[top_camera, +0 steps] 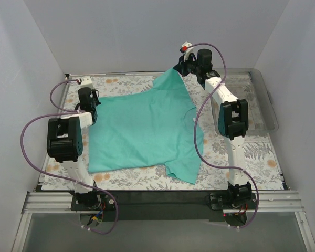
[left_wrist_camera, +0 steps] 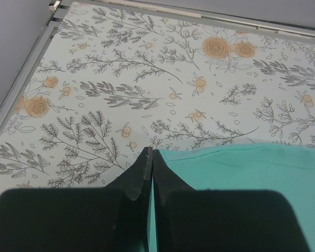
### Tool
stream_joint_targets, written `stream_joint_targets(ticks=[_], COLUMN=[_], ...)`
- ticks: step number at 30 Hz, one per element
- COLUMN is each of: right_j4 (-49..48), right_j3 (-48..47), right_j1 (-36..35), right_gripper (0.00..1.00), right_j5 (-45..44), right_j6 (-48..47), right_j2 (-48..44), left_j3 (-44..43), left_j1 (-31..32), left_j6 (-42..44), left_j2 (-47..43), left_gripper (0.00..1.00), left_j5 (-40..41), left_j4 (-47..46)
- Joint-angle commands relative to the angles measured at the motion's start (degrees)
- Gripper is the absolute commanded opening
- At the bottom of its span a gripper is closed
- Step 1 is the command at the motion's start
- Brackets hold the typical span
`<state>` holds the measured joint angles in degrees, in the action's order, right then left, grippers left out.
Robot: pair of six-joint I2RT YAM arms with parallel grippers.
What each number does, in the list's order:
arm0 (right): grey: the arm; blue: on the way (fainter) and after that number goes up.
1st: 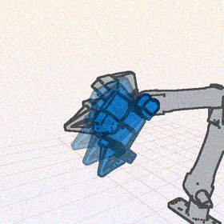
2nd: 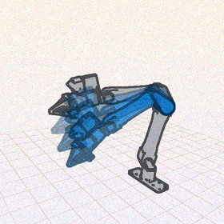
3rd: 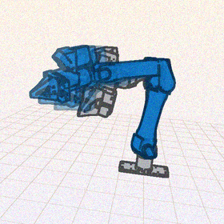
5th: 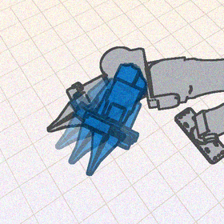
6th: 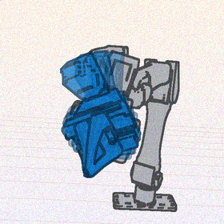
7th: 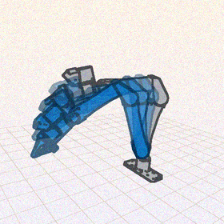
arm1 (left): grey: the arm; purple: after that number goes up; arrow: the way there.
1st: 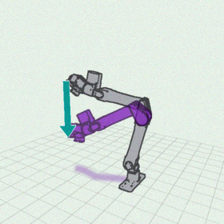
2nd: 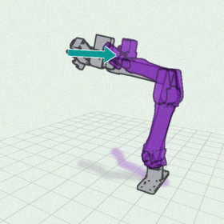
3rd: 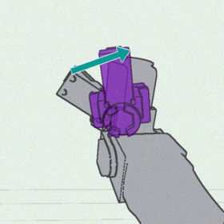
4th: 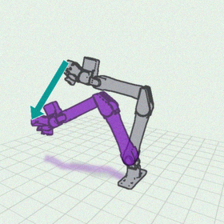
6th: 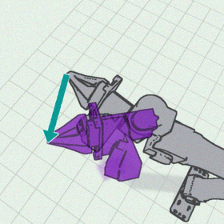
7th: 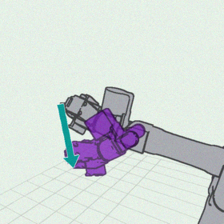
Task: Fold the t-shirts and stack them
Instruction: Flatten the tshirt out
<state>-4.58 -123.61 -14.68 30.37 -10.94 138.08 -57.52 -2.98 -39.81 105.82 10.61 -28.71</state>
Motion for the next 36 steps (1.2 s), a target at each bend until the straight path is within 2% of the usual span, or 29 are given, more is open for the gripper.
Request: stream_joint_targets(ticks=[1, 7, 16, 27, 36], right_j4=[-2.8, -2.9, -3.4, -3.6, -3.8], right_j3=[-1.8, 4.4, 12.4, 22.6, 27.0], right_j1=[0.6, 1.1, 2.0, 2.8, 2.9], right_gripper=[0.01, 0.01, 0.01, 0.01, 0.01], right_j5=[3.0, 9.4, 11.6, 16.1, 17.1], right_j6=[0.5, -0.3, -1.7, -4.4, -5.2], right_j2=[-2.0, -6.9, -13.1, -19.8, -23.4], left_j3=[-3.2, -6.3, -8.5, -3.4, 2.8], left_j1=[-0.4, -0.8, -1.2, -3.0, -3.7], left_j6=[1.2, 1.6, 2.9, 3.5, 4.1], left_j2=[1.1, 4.1, 5.4, 1.2, -3.6], left_gripper=[0.00, 0.00, 0.00, 0.00, 0.00], left_j5=[-1.2, -3.1, -3.5, -5.9, -7.9], left_j4=[2.2, 3.3, 4.6, 3.3, -0.5])
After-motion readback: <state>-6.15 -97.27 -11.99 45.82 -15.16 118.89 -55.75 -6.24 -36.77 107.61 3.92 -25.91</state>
